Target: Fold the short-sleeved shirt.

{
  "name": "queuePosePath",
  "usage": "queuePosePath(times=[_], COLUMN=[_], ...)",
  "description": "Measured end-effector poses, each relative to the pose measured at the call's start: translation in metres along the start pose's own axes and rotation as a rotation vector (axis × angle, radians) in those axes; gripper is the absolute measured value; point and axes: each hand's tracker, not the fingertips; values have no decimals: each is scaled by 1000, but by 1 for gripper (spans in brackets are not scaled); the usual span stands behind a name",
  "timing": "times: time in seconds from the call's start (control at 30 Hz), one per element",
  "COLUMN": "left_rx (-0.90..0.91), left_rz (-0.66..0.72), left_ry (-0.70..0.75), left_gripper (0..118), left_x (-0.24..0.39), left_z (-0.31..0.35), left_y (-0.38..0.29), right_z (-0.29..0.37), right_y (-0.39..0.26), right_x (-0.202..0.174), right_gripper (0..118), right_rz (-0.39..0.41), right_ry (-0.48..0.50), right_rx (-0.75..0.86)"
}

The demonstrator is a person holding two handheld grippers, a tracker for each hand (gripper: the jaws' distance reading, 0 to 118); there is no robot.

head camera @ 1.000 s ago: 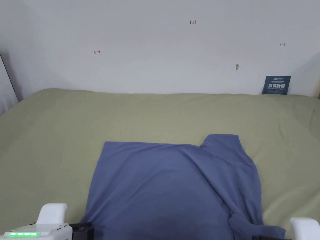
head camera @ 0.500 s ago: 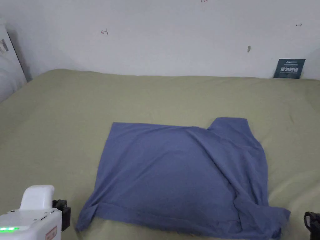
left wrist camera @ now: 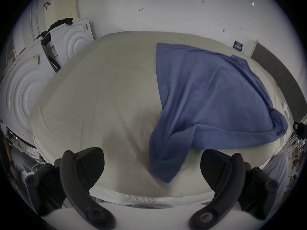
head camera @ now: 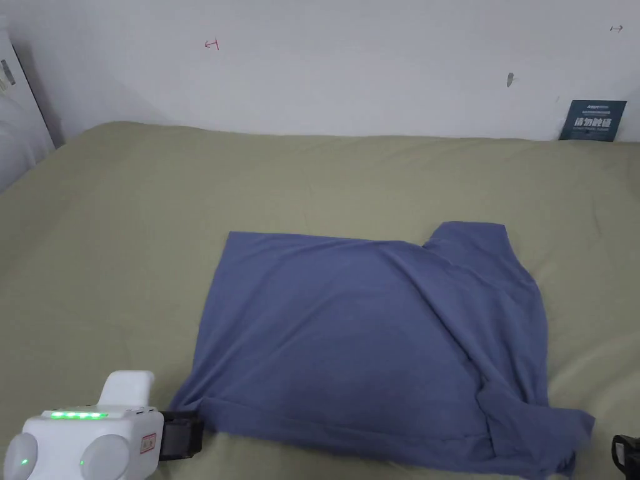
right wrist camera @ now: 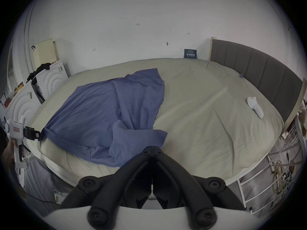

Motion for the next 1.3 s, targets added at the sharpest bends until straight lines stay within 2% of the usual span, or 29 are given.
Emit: queuePosePath(times=[0.03, 0.07, 0.1, 0.13, 0.17, 0.27, 0.3, 0.33, 0.37, 0.4, 0.47, 0.5, 0.57, 0.63, 0.67, 0.7, 0.77, 0.8, 0.87, 1.03, 1.3], left_rx=[-21, -30, -25, -22, -21, -20, -12, -9, -16, -18, -23, -26, -27, -29, -23, -24, -26, -22, -22, -7, 73], left_rz=[-3, 0, 3, 3, -2, 1, 6, 4, 3, 5, 19, 24, 24, 17, 16, 17, 21, 17, 17, -21, -44], left_ry=[-3, -14, -18, -20, -16, -26, -27, -24, -28, -28, -33, -35, -31, -22, -16, -17, -17, -10, -15, -42, -54], left_gripper=[111, 101, 78, 26, 2, 2, 2, 2, 2, 2, 2, 2, 2, 2, 2, 2, 2, 2, 2, 2, 2], left_x=[2, 2, 2, 0, 0, 13, 15, 17, 15, 11, 8, 7, 6, 4, 7, 5, 0, 7, 4, 2, 2], left_z=[-2, -2, -4, -7, -6, 12, 16, 20, 19, 15, 16, 16, 11, 9, 7, 6, 3, 8, 10, 19, 35], left_y=[4, 7, 9, 10, 13, 15, 14, 14, 14, 15, 17, 18, 16, 20, 16, 18, 22, 17, 19, 25, 71], right_z=[-2, -4, -6, -6, -6, -7, -7, -7, -7, -10, -17, -19, -35, -46, -51, -56, -61, -60, -54, -31, -35], right_y=[0, -1, -1, -1, -1, -2, -1, -1, -1, 0, -2, -1, 0, -1, 0, 0, 1, 1, 5, 19, 75], right_x=[-1, 0, 0, 0, 1, 1, 1, 2, 2, 1, 1, 0, -7, -11, -14, -14, -10, -9, -4, -3, -17], right_gripper=[2, 2, 2, 2, 2, 4, 18, 66, 102, 118, 113, 112, 111, 106, 96, 82, 24, 9, 8, 8, 9], right_rz=[2, 7, 10, 10, 7, 8, 11, 12, 16, 15, 4, 10, 52, 80, 95, 101, 100, 87, 60, 73, 170], right_ry=[0, -2, -3, -3, 1, 7, 17, 24, 37, 57, 116, 95, 114, 126, 125, 129, 137, 150, 169, 159, 138], right_rx=[-4, -8, -13, -17, -23, -30, -35, -38, -43, -65, -90, -79, -162, -176, -186, -194, -199, -192, -203, -134, -51])
